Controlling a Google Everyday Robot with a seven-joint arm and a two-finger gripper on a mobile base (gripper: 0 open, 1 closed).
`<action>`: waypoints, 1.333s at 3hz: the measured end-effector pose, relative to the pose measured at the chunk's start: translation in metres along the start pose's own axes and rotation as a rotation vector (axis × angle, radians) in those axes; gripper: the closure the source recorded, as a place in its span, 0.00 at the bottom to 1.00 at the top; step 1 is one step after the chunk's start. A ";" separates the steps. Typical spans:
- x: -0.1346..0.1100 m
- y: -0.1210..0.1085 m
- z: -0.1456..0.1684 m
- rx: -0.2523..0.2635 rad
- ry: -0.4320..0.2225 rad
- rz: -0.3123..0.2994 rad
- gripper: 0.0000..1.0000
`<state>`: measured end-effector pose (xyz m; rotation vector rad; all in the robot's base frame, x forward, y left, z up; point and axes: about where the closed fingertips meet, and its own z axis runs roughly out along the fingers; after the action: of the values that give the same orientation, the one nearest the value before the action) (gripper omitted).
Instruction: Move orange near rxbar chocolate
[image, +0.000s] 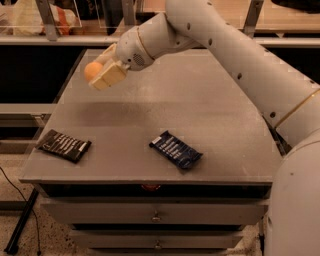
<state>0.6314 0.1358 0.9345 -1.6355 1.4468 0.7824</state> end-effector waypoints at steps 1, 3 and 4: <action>-0.001 0.007 0.004 -0.028 0.000 -0.010 1.00; 0.004 0.014 0.017 -0.103 0.041 -0.019 1.00; 0.011 0.028 0.028 -0.166 0.073 -0.017 1.00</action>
Offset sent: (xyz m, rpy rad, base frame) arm -0.0008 0.0017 -0.0021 -0.0274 0.0121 0.0470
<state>0.6070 0.1534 0.9068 -1.8156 1.4486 0.8608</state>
